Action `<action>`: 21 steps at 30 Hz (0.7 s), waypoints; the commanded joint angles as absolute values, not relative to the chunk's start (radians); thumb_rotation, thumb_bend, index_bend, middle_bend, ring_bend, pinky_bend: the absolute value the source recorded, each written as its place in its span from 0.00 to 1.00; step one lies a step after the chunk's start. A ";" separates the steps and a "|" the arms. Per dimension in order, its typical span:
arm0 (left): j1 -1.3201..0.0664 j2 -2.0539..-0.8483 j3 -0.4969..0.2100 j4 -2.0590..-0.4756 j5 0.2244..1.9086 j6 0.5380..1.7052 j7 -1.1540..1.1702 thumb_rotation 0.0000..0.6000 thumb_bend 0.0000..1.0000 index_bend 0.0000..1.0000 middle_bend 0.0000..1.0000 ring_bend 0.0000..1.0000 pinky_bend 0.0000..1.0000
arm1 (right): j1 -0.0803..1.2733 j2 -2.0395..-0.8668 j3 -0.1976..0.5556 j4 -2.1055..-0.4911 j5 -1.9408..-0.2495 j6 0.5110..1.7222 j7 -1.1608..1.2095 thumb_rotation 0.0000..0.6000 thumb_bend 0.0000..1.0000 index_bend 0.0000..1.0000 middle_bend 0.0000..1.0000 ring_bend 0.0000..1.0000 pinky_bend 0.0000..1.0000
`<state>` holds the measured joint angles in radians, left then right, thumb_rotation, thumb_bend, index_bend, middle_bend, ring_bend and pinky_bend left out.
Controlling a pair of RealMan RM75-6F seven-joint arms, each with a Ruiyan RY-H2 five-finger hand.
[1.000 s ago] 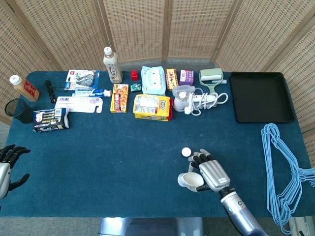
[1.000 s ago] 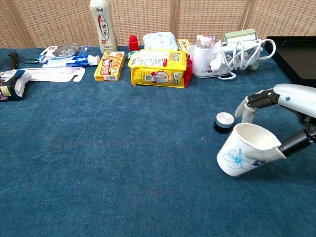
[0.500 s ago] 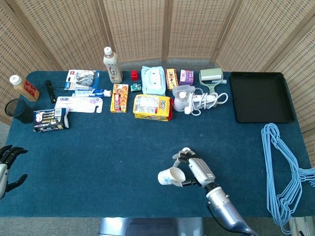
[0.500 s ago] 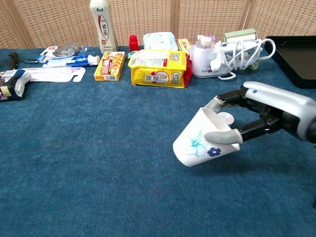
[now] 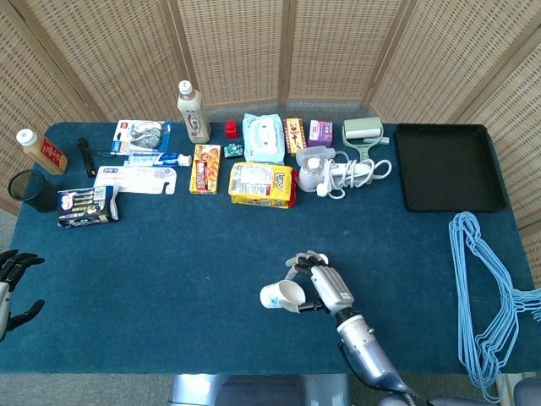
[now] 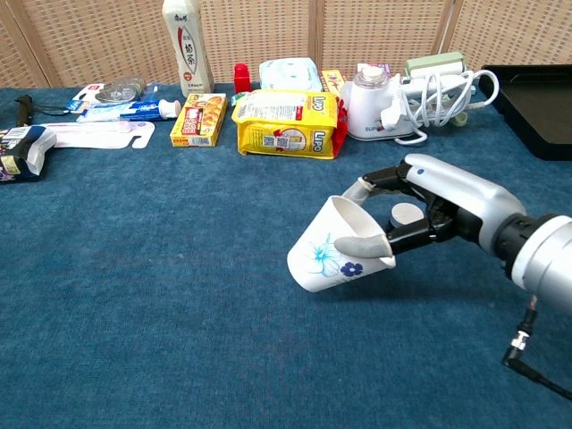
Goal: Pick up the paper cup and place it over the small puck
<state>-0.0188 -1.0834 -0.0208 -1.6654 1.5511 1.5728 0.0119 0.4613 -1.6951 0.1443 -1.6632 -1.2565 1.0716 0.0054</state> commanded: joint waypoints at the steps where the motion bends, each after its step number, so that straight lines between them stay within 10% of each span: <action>1: -0.019 -1.083 -0.021 -1.667 1.553 1.573 0.013 1.00 0.18 0.28 0.28 0.16 0.18 | 0.469 -1.721 0.147 -1.631 -1.262 1.076 0.005 0.72 0.24 0.47 0.27 0.15 0.02; 13: -0.021 -1.083 -0.023 -1.672 1.554 1.572 0.016 1.00 0.18 0.28 0.28 0.16 0.18 | 0.479 -1.771 0.153 -1.550 -1.244 1.068 0.014 0.72 0.24 0.44 0.24 0.14 0.01; 21: -0.020 -1.071 -0.036 -1.677 1.552 1.591 0.011 1.00 0.18 0.28 0.28 0.16 0.18 | 0.477 -1.735 0.146 -1.540 -1.251 1.068 -0.007 0.72 0.24 0.23 0.19 0.10 0.00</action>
